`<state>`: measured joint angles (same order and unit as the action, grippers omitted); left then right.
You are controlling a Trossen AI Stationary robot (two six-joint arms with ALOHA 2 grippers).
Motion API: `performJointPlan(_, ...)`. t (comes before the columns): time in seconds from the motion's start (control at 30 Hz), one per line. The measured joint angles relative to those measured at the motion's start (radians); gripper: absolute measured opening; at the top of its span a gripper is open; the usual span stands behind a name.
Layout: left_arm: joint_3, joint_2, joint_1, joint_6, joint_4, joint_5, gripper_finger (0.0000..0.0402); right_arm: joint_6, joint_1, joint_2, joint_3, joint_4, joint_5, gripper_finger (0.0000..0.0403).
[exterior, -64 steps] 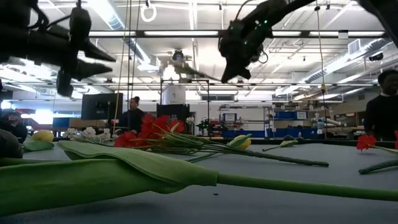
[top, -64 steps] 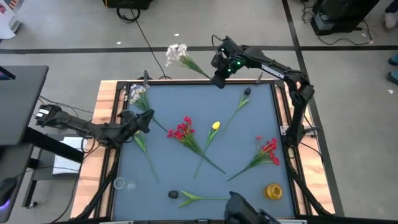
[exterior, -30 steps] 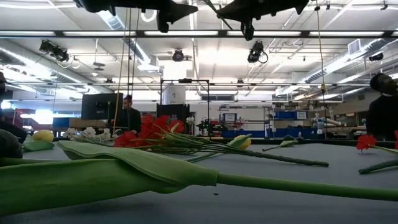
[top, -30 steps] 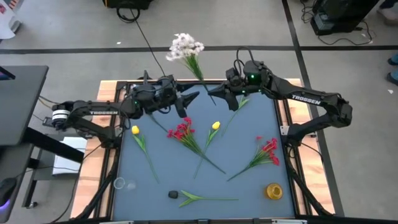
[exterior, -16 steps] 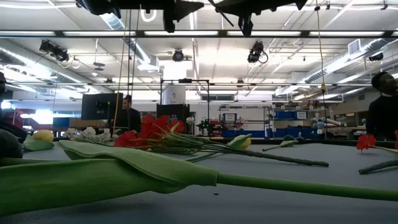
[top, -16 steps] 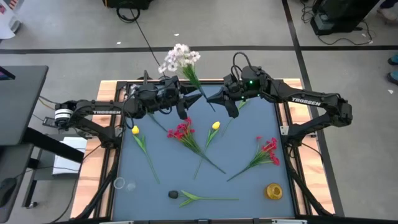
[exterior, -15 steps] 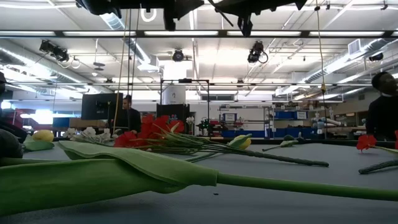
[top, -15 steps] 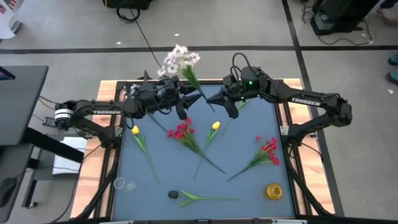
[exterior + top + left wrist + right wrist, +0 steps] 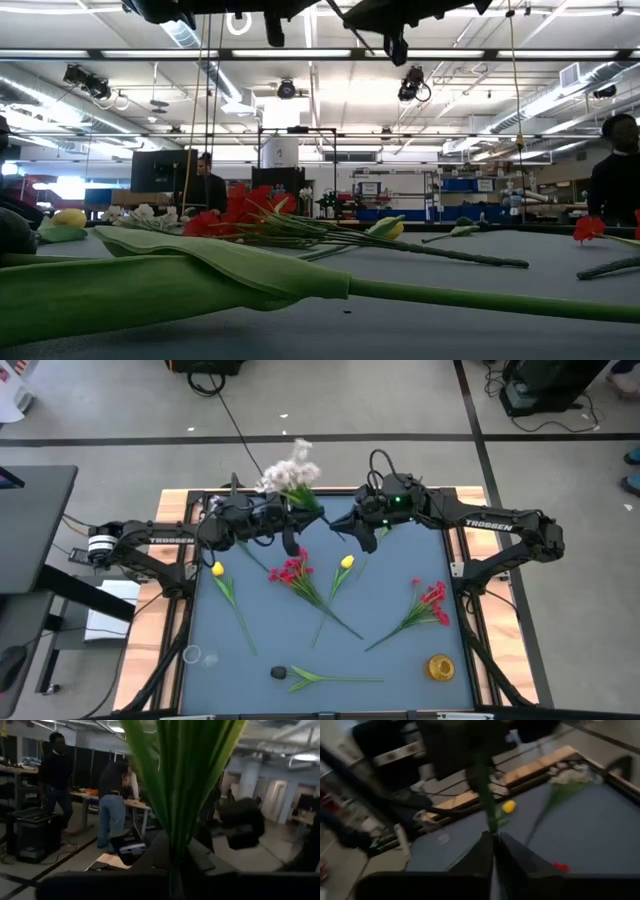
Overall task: Sort flowers into vase by color
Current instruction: Put the right white flower into the yellow flower vase
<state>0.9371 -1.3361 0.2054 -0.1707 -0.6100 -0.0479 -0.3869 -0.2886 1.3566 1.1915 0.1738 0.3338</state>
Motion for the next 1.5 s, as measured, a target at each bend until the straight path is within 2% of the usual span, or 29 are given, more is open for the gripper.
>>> performJointPlan(0.2,0.0,0.0,0.0,0.028,0.162,-0.004,0.0018,-0.04,-0.002,-0.027,0.0,0.108,-0.03,0.0155)
performJointPlan(0.33,0.0,0.0,0.0,0.03,0.236,-0.023,0.0017,-0.03,0.003,-0.054,0.0,0.124,-0.085,0.0193)
performJointPlan(0.57,0.0,0.0,0.001,0.088,0.25,-0.066,0.0017,0.021,0.035,-0.06,0.001,0.054,-0.106,0.0205)
performJointPlan(0.7,0.0,0.0,0.001,0.115,0.26,-0.077,0.0017,0.042,0.054,-0.03,0.001,-0.048,-0.103,0.0205)
performJointPlan(0.87,0.0,0.0,0.017,0.115,0.274,-0.142,0.0018,0.075,0.067,0.019,0.001,-0.205,-0.104,0.0205)
performJointPlan(1.03,0.0,0.0,0.024,0.114,0.273,-0.16,0.0019,0.089,0.066,0.075,0.001,-0.291,-0.094,0.0205)
performJointPlan(1.17,0.0,0.0,0.026,0.109,0.307,-0.167,0.002,0.107,0.073,0.127,0.004,-0.419,-0.079,0.0185)
performJointPlan(1.23,-0.001,0.0,0.027,0.091,0.333,-0.167,0.0023,0.106,0.074,0.14,0.023,-0.409,-0.088,0.0149)
performJointPlan(1.3,-0.001,0.0,0.027,0.062,0.337,-0.151,0.0032,0.108,0.073,0.143,0.038,-0.365,-0.1,0.0091)
performJointPlan(1.37,-0.001,0.0,0.027,0.055,0.339,-0.126,0.005,0.123,0.071,0.143,0.05,-0.326,-0.124,0.003)
performJointPlan(1.5,-0.001,0.002,0.038,0.083,0.377,-0.102,0.0114,0.13,0.079,0.134,0.051,-0.263,-0.231,0.0017)
